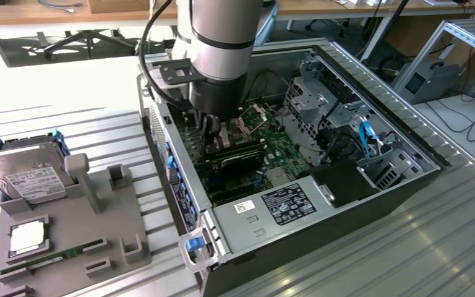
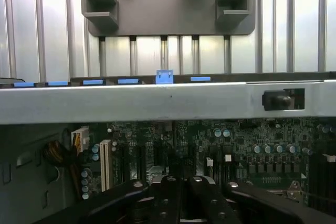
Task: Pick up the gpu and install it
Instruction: 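Press down on the gpu until it lock into place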
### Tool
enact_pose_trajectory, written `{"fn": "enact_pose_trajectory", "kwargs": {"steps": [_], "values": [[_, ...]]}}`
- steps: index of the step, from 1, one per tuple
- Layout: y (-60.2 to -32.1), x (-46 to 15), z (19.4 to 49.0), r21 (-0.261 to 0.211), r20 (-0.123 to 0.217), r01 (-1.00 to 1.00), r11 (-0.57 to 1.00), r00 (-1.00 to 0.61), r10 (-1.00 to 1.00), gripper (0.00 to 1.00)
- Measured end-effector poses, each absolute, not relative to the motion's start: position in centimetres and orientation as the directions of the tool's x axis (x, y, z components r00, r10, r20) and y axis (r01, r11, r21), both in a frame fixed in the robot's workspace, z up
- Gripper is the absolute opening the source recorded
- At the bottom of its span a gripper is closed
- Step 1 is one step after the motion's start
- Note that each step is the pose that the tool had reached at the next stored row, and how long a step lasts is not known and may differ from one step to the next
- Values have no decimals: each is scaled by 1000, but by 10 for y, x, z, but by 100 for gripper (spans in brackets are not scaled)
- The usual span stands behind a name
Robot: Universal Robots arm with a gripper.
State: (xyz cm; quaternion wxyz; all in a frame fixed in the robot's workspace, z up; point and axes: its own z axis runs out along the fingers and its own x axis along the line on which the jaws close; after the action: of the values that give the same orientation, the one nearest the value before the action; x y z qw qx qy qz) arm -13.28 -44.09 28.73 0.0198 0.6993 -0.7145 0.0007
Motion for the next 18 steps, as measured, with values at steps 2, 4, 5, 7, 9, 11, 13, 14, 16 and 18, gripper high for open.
{"fn": "enact_pose_trajectory", "kwargs": {"steps": [2,4,5,7,9,11,13,14,16,18], "values": [[-441,-129,286,28,30,-999,22,-21,-999,11],[-441,-126,285,28,30,-999,22,-21,-999,11],[-441,-126,284,28,30,-999,22,-21,-999,11],[-441,-126,283,28,30,-999,22,-21,-999,11],[-441,-126,282,28,30,-999,22,-21,-999,11],[-441,-126,281,28,30,-999,22,-21,-999,11],[-441,-126,279,28,30,-999,22,-21,-999,11],[-441,-126,279,28,30,-999,22,-21,-999,11],[-441,-126,277,28,30,-999,22,-21,-999,11],[-441,-126,275,28,30,-999,22,-21,-999,11]]}}
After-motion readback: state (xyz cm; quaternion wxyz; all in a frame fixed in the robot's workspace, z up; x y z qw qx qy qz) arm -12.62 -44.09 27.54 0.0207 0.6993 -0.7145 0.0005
